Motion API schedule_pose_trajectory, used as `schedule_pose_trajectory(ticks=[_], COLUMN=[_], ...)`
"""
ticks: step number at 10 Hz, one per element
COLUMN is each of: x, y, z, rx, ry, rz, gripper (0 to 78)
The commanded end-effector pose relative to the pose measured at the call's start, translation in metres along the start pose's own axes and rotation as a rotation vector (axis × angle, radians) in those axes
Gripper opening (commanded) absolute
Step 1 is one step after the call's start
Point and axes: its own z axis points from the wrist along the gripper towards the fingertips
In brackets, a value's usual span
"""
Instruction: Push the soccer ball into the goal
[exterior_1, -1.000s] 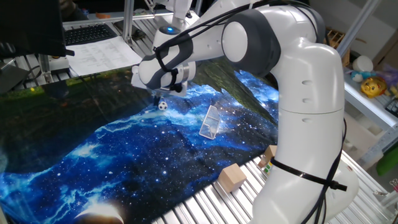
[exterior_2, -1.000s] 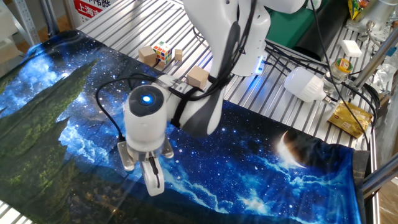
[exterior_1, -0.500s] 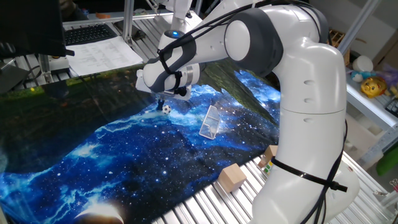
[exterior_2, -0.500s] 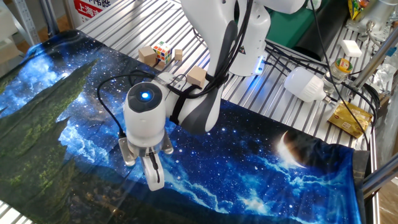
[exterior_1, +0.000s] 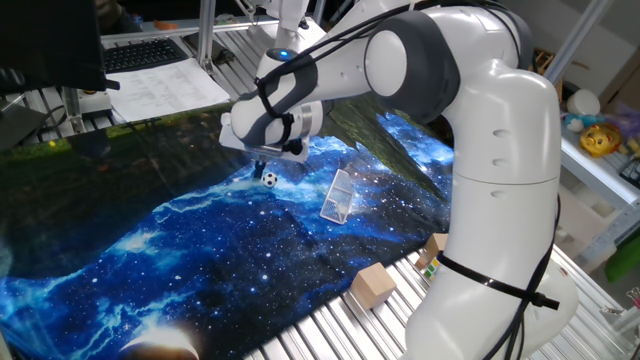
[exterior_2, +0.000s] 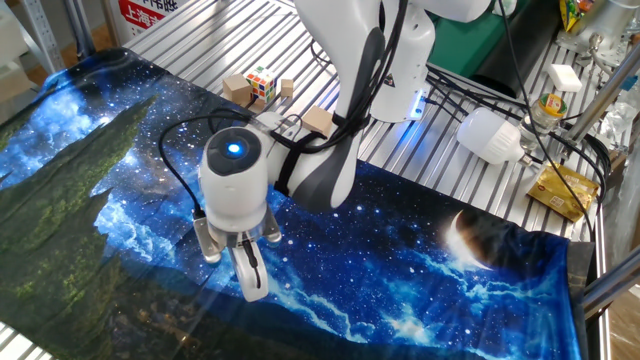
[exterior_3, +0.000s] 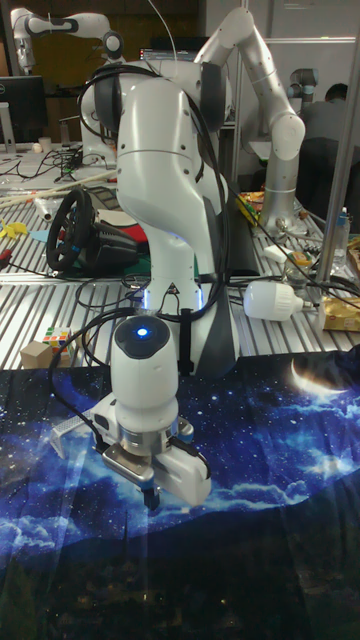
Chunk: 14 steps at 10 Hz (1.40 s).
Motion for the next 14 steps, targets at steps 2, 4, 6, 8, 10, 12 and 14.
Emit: schedule_pose_trajectory(ticks=[2,4,6,8,10,12,14], x=[-0.0003,0.0004,0.0009,0.0009,0.0009,0.0009,0.0009], y=[0.0008,0.0011,0.0015,0.0015,0.0015,0.0015,0.0015], z=[-0.0029,-0.0038,-0.0049,-0.0049,-0.0049,-0.0049,-0.0049], rx=[0.004,0.005,0.007,0.007,0.012,0.021,0.036], ry=[0.015,0.016,0.018,0.026,0.026,0.020,0.003], rz=[-0.014,-0.002,0.009,0.006,0.042,0.067,0.102], gripper=[0.0,0.0,0.0,0.0,0.0,0.0,0.0])
